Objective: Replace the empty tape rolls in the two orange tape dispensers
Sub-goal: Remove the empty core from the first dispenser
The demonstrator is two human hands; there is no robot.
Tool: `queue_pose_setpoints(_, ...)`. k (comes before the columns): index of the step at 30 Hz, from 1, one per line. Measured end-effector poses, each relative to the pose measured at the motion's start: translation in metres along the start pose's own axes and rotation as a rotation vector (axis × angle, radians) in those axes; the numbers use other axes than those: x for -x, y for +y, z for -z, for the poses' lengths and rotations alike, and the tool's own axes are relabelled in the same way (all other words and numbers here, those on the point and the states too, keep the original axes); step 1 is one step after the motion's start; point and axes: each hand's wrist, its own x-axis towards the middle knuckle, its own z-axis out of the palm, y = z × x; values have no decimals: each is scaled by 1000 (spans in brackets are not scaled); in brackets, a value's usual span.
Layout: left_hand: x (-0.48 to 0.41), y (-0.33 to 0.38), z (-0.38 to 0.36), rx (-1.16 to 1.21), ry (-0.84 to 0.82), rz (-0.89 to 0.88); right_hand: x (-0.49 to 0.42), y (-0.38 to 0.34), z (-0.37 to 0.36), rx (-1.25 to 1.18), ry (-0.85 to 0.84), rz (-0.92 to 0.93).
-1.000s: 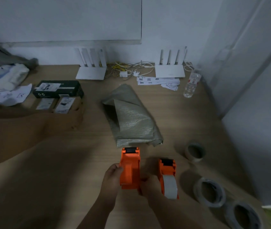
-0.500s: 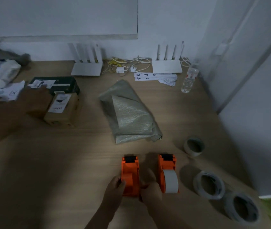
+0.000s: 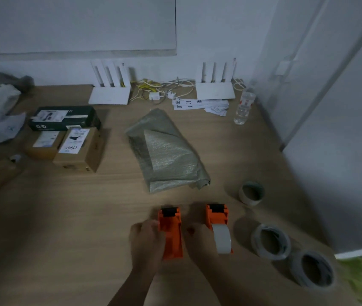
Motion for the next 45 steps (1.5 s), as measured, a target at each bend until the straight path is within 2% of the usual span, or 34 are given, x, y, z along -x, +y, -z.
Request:
queue_pose_setpoints(2,-1,22,-3,34,-19,-73,-4,-7,25,-45,36,48)
queue_pose_setpoints(5,4,54,-20,75,-152,-143,-17,0,59,-110,121,112)
queue_pose_setpoints(8,15,74,-45,148,-319,-4,-28,26,84,-145,171,97)
queue_pose_setpoints(11,29,82,-68,207,-462,158,-28,49,104,-215,177,-42)
queue_pose_setpoints(15,35,71,-92,192,-639,186,-25,68,117,-253,198,-85)
queue_pose_setpoints(20,28,32,-126,210,-623,195,-17,78,120,-276,157,-131)
queue_pose_setpoints(23,42,59,-107,213,-647,177,-18,86,115,-304,113,-190)
queue_pose_setpoints(28,47,72,-93,307,-636,166,-15,94,102,-203,75,-233)
queue_pose_setpoints(35,44,84,-68,521,-618,211,-4,81,87,-534,-82,-480)
queue_pose_setpoints(39,40,88,-57,660,-598,251,-1,72,86,-661,-81,-427)
queue_pose_setpoints(45,33,102,-43,857,-587,236,-3,69,81,-585,-27,-348)
